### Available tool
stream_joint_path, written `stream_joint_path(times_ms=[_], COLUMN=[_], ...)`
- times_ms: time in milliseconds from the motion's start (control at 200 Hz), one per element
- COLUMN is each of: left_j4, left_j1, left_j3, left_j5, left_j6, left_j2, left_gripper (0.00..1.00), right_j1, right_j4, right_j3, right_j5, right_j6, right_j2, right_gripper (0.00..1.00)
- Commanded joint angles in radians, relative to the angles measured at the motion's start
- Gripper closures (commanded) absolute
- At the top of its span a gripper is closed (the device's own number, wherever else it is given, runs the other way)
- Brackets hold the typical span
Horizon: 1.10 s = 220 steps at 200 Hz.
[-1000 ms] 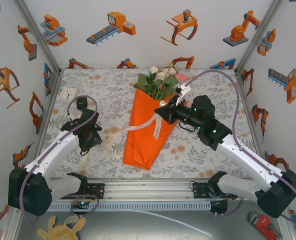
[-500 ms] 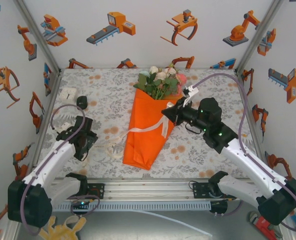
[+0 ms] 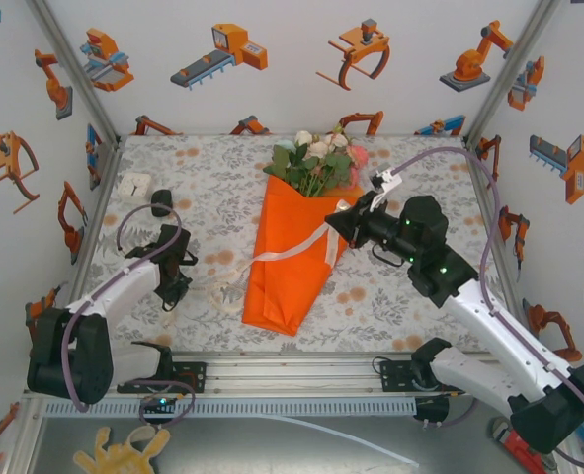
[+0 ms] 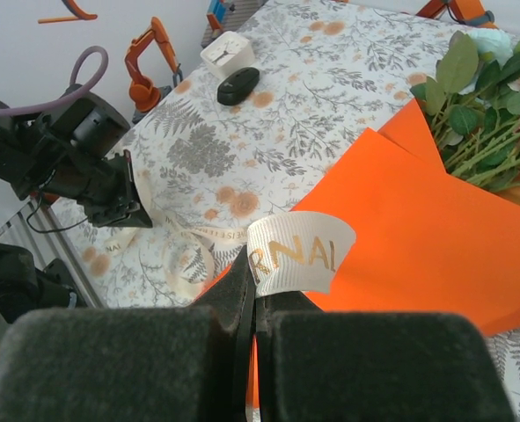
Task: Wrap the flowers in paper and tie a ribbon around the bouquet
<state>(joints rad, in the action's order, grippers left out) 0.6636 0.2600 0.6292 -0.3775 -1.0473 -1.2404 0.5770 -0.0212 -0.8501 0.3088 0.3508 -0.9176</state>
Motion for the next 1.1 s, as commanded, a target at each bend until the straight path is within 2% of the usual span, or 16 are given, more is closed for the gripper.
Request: stream_joint_path(times_ms=[0,170,230,305,375,420,455,531,586,666,756,826,951,1096], left_j4=[0.074,0.226,0.229,0.226,0.135,0.084,0.081,0.089,0.108,0.158,0.168,0.169,0.188,0.086], left_j1=[-0.005,-0.006,-0.021,-0.043,-0.044,-0.043,-0.033,0.006,0.019,0.042,0.071,0.079,0.087,0.077], left_j3=[0.077,0.245,0.279,0.304,0.279,0.254,0.241,0.203,0.183,0.173,0.167,0.170,0.174,0.156], left_j5=[-0.077,-0.265,-0.287,-0.229,-0.028,0.154,0.222,0.204,0.172,0.079,0.040,0.024,-0.133,-0.069], left_j6=[0.059,0.125,0.170,0.206,0.306,0.370,0.369,0.331,0.316,0.307,0.323,0.329,0.297,0.355], left_j2=[0.047,0.180,0.214,0.224,0.228,0.213,0.199,0.170,0.139,0.077,0.007,-0.061,-0.136,-0.142], left_gripper=[1.00,1.00,1.00,1.00,0.99,0.81,0.65,0.29,0.23,0.20,0.22,0.24,0.27,0.29], right_j1=[-0.018,-0.083,-0.127,-0.189,-0.231,-0.256,-0.274,-0.314,-0.361,-0.443,-0.513,-0.534,-0.546,-0.559], right_j4=[0.069,0.307,0.365,0.434,0.527,0.584,0.616,0.660,0.649,0.620,0.603,0.592,0.560,0.572], right_j3=[-0.037,-0.099,-0.104,-0.115,-0.127,-0.129,-0.122,-0.102,-0.079,-0.061,-0.045,-0.029,-0.010,-0.004], right_j5=[-0.083,-0.348,-0.416,-0.467,-0.558,-0.625,-0.665,-0.844,-0.935,-0.895,-0.745,-0.670,-0.609,-0.652], right_j6=[0.027,0.033,0.038,0.053,0.095,0.128,0.141,0.147,0.129,0.105,0.149,0.178,0.172,0.129], right_j2=[0.033,0.149,0.204,0.246,0.262,0.268,0.278,0.302,0.321,0.318,0.298,0.278,0.287,0.326], right_gripper=[1.00,1.00,1.00,1.00,1.00,1.00,1.00,1.00,1.00,1.00,1.00,1.00,1.00,1.00])
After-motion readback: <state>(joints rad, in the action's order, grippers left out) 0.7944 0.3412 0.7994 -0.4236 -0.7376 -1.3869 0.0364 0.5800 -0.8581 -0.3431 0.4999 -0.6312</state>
